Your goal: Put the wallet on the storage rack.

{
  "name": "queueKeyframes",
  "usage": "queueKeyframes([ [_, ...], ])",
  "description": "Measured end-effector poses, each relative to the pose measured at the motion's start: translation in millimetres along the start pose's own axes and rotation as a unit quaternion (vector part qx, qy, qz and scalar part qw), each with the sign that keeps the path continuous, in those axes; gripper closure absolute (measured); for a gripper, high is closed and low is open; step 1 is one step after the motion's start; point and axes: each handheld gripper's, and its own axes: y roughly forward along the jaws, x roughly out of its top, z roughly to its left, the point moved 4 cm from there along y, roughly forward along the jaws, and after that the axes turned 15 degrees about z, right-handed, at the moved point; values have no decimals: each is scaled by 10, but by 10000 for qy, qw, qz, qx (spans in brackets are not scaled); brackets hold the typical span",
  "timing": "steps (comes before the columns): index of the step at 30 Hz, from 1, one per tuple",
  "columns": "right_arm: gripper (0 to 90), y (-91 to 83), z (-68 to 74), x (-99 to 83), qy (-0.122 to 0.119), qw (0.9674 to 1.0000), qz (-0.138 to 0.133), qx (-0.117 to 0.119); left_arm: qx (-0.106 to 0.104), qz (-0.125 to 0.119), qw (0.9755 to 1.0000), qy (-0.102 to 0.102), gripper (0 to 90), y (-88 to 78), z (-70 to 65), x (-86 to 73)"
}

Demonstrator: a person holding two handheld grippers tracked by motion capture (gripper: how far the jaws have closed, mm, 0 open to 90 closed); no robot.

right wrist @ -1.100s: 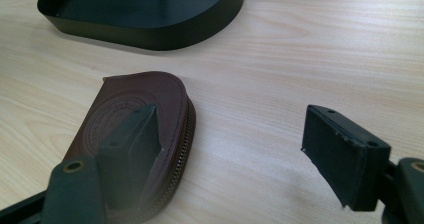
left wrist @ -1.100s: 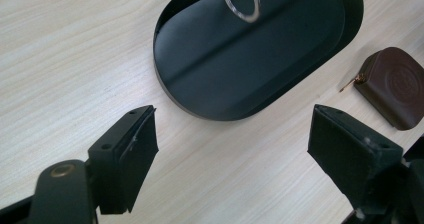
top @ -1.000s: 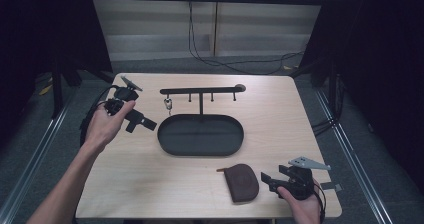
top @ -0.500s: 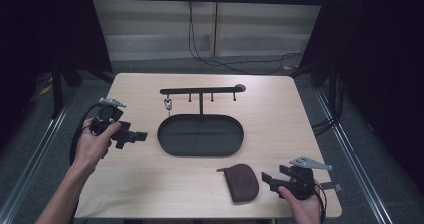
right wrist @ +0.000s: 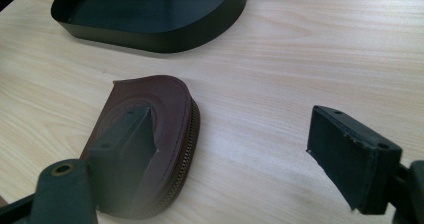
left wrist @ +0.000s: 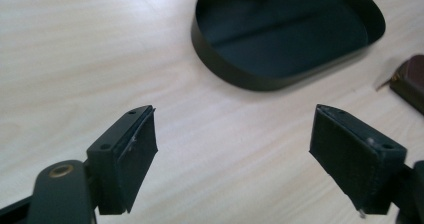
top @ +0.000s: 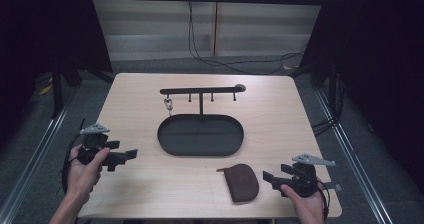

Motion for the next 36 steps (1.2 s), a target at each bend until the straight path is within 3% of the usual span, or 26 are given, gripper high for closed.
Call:
queueKeyframes([
  [2, 180, -16, -24, 19, 28, 10000, 14, 4, -50, -36, 10000, -19, 188, 34, -3, -75],
  [4, 177, -19, -29, 29, 81, 9999, 107, -27, -207, 85, 9997, -58, 175, 74, 10, -144],
  [6, 191, -5, -20, 35, 69, 9997, 236, -38, -127, 186, 9997, -11, 169, 95, 20, -196],
  [9, 191, 12, 42, 40, 60, 9989, 462, 85, -129, 125, 9998, 63, 171, 86, 10, -276],
  [14, 228, 46, 146, 85, -146, 9958, 894, 107, -143, 11, 9997, 216, 171, 107, -17, -437],
  [21, 214, 81, 269, 217, -359, 9917, 1229, 142, -296, -22, 9988, 378, 171, 159, -85, -577],
  [25, 234, 114, 313, 290, -405, 9885, 1449, 124, -302, 127, 9989, 321, 171, 236, -96, -640],
  [31, 313, 197, 389, 382, -489, 9805, 1895, 202, -318, 119, 9984, 462, 170, 258, -177, -684],
  [36, 315, 239, 400, 459, -491, 9749, 2167, 114, -380, 298, 9971, 594, 171, 310, -209, -716],
])
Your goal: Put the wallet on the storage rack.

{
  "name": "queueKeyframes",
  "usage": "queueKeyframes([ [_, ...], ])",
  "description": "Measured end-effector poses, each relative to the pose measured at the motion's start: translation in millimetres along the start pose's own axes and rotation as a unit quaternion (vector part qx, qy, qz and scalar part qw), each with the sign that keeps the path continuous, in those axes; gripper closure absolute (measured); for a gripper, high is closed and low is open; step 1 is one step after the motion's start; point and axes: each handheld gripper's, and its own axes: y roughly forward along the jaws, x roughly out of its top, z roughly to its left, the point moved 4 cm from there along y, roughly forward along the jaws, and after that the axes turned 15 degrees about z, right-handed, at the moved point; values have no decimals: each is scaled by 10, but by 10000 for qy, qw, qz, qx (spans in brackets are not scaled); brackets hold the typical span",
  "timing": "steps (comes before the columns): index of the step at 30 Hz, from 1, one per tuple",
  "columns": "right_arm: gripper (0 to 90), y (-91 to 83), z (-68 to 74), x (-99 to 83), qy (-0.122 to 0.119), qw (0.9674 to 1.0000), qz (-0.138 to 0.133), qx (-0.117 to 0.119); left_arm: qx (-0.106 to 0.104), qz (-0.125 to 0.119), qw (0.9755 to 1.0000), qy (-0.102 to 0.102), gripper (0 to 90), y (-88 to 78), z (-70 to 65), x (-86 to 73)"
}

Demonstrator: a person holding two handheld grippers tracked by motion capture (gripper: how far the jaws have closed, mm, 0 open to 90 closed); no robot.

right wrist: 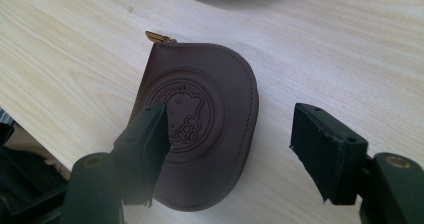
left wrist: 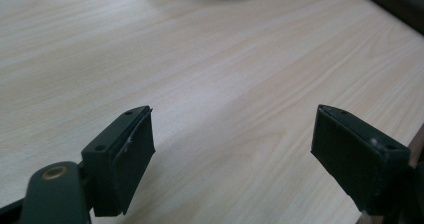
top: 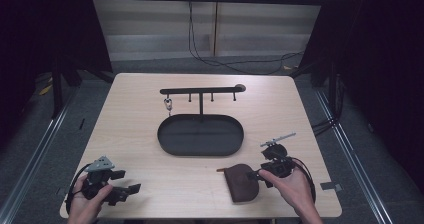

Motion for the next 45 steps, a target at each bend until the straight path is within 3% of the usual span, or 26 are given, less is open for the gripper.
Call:
queueKeyframes([
  [4, 296, 9, -22, 54, 15, 9994, 342, -89, -9, 84, 9999, 57, 166, 36, -25, -10],
  [7, 273, 83, -7, 72, -15, 9972, 729, -174, -27, 11, 10000, 15, 166, 32, -4, 4],
  [16, 217, 210, -6, 164, 208, 9932, 1145, -58, 39, 51, 9999, 110, 166, 36, -11, 17],
  [21, 221, 287, 30, 208, 184, 9917, 1270, -96, 242, 29, 9997, 96, 166, 11, 24, 17],
  [27, 243, 333, 51, 249, 215, 9904, 1360, -148, 225, -53, 9997, 16, 168, -8, 40, 18],
  [32, 258, 345, 55, 254, 251, 9898, 1397, -129, 236, -40, 9997, 70, 168, -9, 44, 16],
  [37, 390, 342, 76, 268, 307, 9885, 1477, 57, 234, -54, 9997, 64, 168, -14, 38, 17],
  [45, 441, 330, 88, 277, 409, 9871, 1543, 112, 209, -91, 9997, 63, 169, -24, 37, 13],
])
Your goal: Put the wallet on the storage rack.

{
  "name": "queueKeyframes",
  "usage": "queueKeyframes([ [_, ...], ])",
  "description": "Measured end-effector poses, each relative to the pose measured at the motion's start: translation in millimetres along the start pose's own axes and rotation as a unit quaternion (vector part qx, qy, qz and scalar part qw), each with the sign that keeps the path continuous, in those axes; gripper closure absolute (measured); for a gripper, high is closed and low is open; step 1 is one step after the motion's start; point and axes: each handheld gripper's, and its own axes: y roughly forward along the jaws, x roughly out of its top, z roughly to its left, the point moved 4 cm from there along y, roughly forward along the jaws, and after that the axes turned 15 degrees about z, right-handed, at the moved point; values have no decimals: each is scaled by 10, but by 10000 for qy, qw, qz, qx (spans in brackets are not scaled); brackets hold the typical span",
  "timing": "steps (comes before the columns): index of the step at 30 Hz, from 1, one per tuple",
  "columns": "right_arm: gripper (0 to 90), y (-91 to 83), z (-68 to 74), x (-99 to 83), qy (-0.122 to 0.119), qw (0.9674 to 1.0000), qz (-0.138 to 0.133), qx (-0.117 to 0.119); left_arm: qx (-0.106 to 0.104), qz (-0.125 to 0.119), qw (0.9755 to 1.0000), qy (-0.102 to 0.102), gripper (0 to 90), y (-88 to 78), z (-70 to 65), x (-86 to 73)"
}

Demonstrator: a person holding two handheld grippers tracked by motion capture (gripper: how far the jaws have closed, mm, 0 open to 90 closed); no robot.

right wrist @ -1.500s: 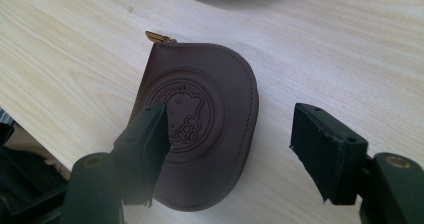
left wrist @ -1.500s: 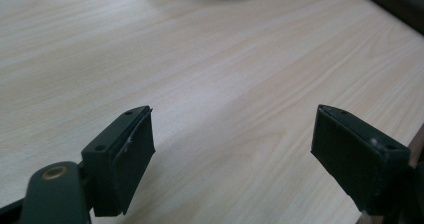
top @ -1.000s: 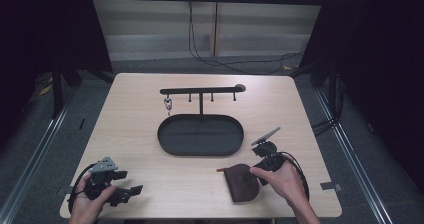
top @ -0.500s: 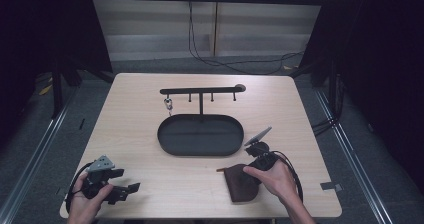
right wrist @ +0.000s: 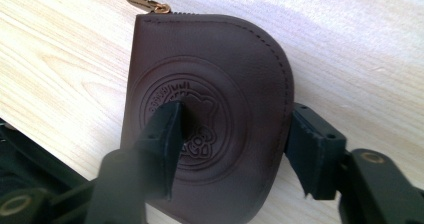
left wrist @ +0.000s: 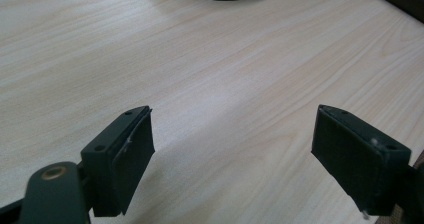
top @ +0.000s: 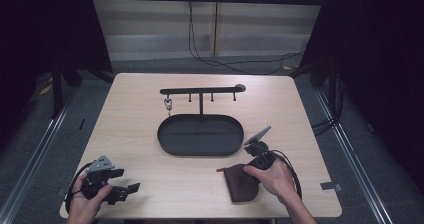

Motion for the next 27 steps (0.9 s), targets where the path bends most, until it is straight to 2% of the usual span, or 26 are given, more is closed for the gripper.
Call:
queueKeyframes([
  [3, 599, -69, -2, 2, 33, 9999, -116, -91, 8, -17, 10000, 7, 168, -3, 4, 0],
  [8, 639, -111, 8, 7, 9, 9998, -97, -169, 18, -5, 10000, -30, 168, 0, 4, -4],
  [9, 696, -131, 12, 14, -21, 9997, -173, -169, 9, -7, 10000, -32, 168, 0, 4, -4],
  [11, 708, -178, 18, 10, -24, 9997, -171, -148, 1, -27, 10000, -26, 168, -2, 1, -2],
  [13, 732, -223, 32, 4, -54, 9992, -139, -363, 22, -19, 10000, 4, 168, -4, 3, 0],
  [15, 757, -267, 52, 2, -92, 9990, -161, -404, 56, -37, 10000, -2, 168, -12, 8, 2],
  [17, 801, -307, 63, 7, -123, 9991, -243, -333, 50, -36, 10000, -15, 168, -18, 14, 1],
  [24, 820, -382, 59, 15, -167, 9990, -271, -301, 57, 22, 10000, 21, 168, -13, 13, 4],
  [27, 822, -416, 55, 7, -160, 9990, -299, -292, 69, -38, 10000, 23, 168, -16, 6, 14],
])
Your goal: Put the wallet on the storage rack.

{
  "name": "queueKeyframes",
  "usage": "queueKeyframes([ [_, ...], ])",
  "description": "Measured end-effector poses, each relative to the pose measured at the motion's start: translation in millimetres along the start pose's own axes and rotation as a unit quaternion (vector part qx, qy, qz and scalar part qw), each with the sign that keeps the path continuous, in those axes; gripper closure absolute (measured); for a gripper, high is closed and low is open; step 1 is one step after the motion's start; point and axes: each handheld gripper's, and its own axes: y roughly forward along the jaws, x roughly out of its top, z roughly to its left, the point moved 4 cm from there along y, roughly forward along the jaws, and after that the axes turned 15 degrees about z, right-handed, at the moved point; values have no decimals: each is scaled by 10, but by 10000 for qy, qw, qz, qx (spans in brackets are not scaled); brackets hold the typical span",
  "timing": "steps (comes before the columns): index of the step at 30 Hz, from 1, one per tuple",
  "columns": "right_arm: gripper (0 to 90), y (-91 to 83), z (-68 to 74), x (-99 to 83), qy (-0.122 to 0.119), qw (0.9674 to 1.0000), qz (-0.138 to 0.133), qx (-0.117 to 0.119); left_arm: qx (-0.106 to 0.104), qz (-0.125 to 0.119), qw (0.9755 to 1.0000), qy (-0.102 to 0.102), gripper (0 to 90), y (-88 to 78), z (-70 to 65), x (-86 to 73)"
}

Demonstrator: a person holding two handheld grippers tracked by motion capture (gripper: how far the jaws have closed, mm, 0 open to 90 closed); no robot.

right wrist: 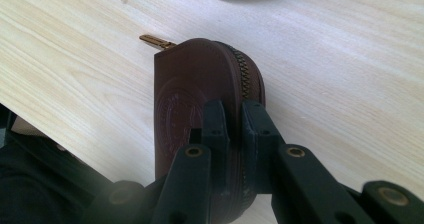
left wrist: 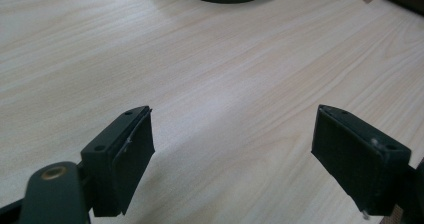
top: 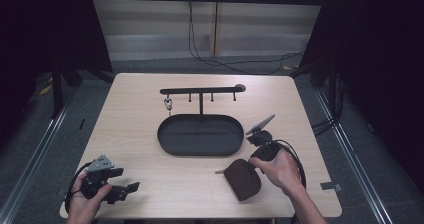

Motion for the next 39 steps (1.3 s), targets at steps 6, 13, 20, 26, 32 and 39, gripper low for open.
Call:
queueKeyframes([
  [6, 840, -64, -46, 10, 93, 9999, -32, 60, -48, -25, 10000, 3, 168, -3, -3, 5],
  [13, 849, -154, -20, 71, 55, 10000, 5, -67, -57, -21, 10000, 5, 169, -11, 4, 2],
  [20, 852, -206, -12, 119, 50, 9999, -76, -45, -80, 16, 10000, 23, 168, -6, -25, -4],
  [26, 857, -266, -22, 120, 41, 9999, -89, -87, -70, 6, 10000, 6, 169, -12, 2, -5],
  [32, 860, -331, -32, 124, 88, 9998, -56, -165, -65, 21, 10000, 16, 168, -8, -3, -5],
  [39, 861, -416, -64, 120, 145, 9996, -37, -245, -71, 28, 10000, 15, 168, -3, -3, -3],
])
